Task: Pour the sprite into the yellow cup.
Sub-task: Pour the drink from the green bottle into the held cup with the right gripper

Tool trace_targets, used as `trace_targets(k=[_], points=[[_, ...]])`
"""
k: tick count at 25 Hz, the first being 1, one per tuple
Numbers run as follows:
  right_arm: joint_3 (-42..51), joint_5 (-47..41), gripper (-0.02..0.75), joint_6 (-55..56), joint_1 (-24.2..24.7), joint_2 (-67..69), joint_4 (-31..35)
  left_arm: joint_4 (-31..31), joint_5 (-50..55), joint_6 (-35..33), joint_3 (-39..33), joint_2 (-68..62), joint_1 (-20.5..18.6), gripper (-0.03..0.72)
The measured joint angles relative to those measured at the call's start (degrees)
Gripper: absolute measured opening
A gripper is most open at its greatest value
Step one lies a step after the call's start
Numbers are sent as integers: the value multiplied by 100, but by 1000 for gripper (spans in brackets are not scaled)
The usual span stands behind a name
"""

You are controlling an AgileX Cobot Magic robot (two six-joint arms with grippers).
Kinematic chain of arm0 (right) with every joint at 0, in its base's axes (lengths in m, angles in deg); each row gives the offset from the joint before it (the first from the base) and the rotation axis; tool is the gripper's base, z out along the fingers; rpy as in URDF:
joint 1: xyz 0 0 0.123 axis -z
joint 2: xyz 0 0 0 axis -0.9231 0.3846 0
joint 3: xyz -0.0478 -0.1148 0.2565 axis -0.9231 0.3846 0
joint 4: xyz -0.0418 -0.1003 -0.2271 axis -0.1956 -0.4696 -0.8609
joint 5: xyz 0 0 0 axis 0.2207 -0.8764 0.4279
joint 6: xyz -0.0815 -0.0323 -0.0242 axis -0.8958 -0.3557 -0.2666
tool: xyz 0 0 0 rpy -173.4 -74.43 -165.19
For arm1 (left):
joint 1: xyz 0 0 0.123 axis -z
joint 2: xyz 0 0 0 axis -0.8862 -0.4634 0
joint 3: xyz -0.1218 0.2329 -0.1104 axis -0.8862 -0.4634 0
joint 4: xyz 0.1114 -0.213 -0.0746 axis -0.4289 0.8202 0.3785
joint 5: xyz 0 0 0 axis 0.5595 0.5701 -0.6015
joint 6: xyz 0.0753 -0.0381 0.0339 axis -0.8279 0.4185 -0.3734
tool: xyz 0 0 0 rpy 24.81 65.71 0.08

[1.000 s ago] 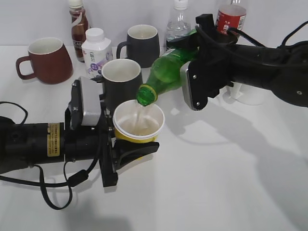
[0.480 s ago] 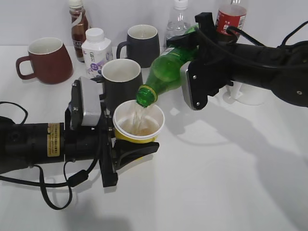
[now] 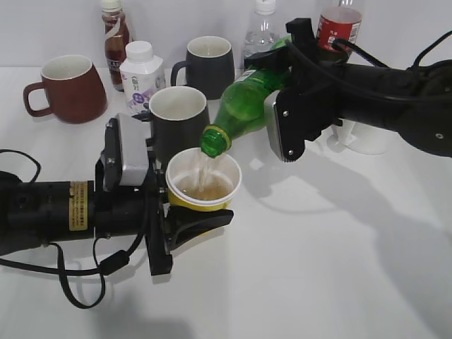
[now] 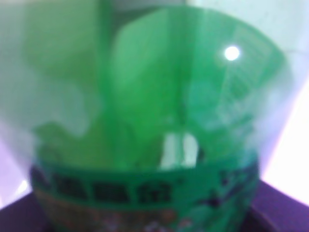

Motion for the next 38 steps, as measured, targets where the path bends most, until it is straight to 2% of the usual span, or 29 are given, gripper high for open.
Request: trace_targets(k=[24,30,38], points=[[0,18,426,0,0,-6,17,0,56,0,-27,0,0,367],[0,-47,426,601,0,-6,17,260,-177,0,-27,0,-20,367],[0,-54,426,2369,0,-6,23,576,-426,0,-27,0,-86,367]])
